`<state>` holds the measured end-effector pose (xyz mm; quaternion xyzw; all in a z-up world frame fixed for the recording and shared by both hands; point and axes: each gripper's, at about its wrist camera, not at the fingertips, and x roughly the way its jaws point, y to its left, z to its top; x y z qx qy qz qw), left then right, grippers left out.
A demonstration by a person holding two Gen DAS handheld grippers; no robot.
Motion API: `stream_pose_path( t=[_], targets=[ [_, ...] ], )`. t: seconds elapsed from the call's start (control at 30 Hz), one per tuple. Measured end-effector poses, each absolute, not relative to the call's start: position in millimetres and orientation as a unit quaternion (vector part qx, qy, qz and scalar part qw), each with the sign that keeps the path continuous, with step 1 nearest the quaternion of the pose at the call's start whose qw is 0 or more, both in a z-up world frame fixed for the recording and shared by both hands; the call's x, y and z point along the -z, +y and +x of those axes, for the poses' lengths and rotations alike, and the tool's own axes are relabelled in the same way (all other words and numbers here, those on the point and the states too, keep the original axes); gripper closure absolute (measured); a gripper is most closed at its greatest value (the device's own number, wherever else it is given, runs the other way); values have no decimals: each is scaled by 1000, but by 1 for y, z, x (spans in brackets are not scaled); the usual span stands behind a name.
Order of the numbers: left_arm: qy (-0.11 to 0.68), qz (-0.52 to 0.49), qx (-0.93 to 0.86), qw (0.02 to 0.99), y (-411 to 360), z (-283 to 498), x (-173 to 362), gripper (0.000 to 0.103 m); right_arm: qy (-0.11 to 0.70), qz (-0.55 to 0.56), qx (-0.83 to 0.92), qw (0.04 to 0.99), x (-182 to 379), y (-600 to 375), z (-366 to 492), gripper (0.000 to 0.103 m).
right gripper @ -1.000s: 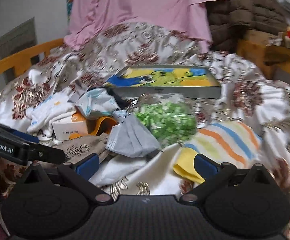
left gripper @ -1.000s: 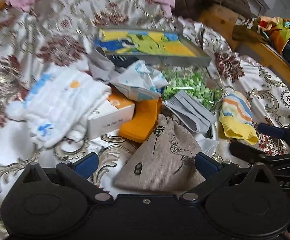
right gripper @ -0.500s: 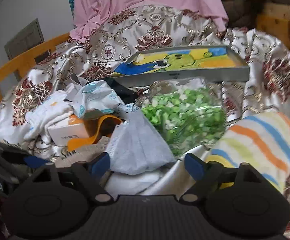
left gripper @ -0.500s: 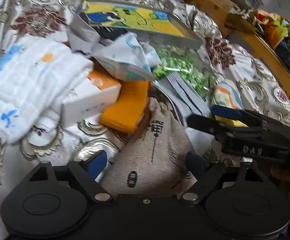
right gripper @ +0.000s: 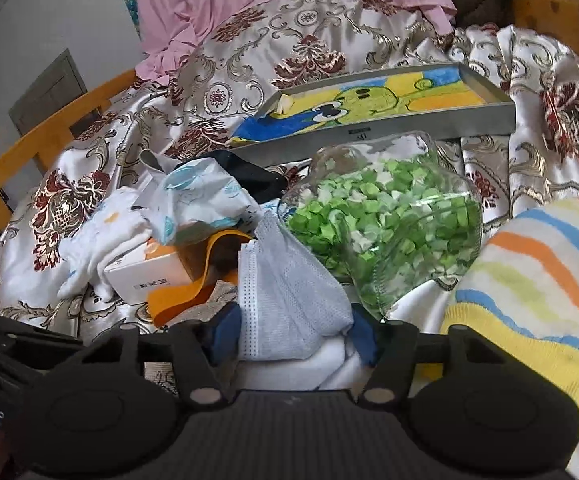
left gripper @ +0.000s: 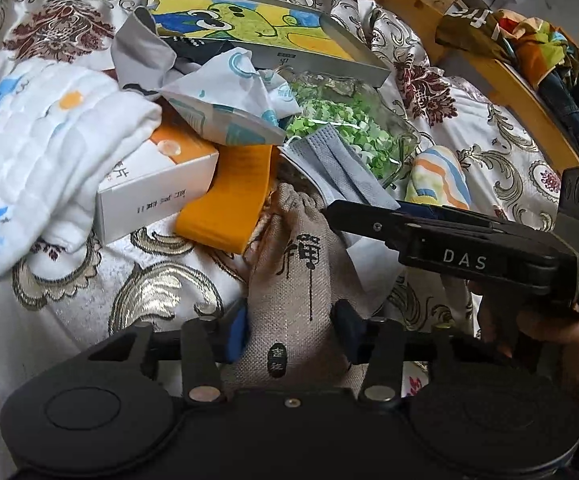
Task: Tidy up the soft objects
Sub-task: 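Grasp the beige burlap pouch with the left gripper while the right gripper grasps the grey face mask, then carry the pouch and the mask in both grippers over the painted metal tray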
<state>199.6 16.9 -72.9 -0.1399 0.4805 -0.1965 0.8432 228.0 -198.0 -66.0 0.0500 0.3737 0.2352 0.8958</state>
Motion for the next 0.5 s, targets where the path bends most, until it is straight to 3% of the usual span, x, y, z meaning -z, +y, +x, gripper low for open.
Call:
stream_pose_path(
  t=[0.43,0.5],
  targets=[
    [471,-180,188,843,26,182,68,80,371,95,-221,897,70,-206,228,83],
    [467,-177,190,846,26,176,66,82,366,94,-219,900,69,-206,225,85]
  ],
)
